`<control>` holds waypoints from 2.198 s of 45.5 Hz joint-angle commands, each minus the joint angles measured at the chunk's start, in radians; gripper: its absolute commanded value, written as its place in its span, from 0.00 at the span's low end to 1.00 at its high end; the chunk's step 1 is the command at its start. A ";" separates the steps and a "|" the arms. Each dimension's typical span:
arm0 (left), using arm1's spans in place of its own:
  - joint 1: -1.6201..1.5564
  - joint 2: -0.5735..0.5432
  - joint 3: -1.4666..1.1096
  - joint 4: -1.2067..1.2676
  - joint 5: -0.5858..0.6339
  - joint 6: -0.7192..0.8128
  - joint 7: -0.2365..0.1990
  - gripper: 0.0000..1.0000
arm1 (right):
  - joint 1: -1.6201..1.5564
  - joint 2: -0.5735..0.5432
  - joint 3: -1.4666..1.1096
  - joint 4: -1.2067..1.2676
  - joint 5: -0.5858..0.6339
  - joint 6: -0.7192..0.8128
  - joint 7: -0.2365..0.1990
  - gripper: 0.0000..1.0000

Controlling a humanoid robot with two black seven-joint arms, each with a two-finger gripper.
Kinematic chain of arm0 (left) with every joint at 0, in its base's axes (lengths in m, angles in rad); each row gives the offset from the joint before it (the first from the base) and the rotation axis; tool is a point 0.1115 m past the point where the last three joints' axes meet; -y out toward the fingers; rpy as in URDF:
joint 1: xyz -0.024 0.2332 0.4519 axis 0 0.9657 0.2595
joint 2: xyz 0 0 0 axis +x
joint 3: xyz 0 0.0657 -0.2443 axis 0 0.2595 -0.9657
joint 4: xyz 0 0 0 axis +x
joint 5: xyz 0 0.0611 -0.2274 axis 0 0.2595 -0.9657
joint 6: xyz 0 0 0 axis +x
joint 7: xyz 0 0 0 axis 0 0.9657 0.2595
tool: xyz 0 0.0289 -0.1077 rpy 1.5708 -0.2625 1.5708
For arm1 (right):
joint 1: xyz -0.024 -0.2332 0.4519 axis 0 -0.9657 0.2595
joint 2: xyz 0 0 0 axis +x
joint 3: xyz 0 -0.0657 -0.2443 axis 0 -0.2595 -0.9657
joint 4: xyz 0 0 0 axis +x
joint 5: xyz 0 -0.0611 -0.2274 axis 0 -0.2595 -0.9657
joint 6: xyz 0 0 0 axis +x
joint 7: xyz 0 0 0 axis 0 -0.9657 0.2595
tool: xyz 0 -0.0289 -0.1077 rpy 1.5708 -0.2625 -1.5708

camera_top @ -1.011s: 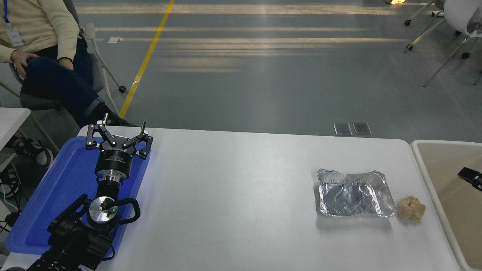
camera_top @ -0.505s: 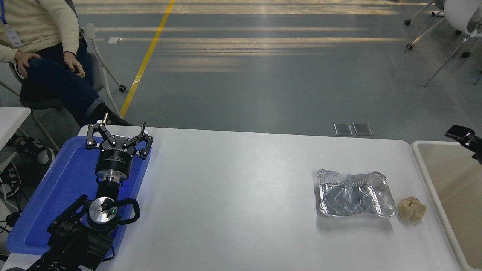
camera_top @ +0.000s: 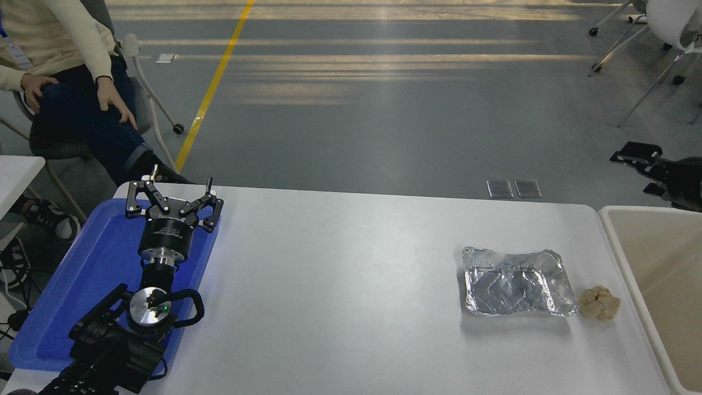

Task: Pick up paper cup place in dustbin

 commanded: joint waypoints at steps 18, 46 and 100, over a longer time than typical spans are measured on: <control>0.000 0.000 0.000 0.000 0.002 -0.001 0.000 1.00 | 0.575 0.024 -0.489 0.513 -0.008 -0.017 -0.018 1.00; 0.000 0.000 0.000 0.000 0.002 -0.001 0.000 1.00 | 1.020 0.420 -0.839 0.869 0.182 -0.035 -0.018 1.00; 0.000 0.000 0.000 -0.002 0.002 -0.001 0.000 1.00 | 1.063 0.719 -0.931 0.989 0.419 0.221 -0.145 1.00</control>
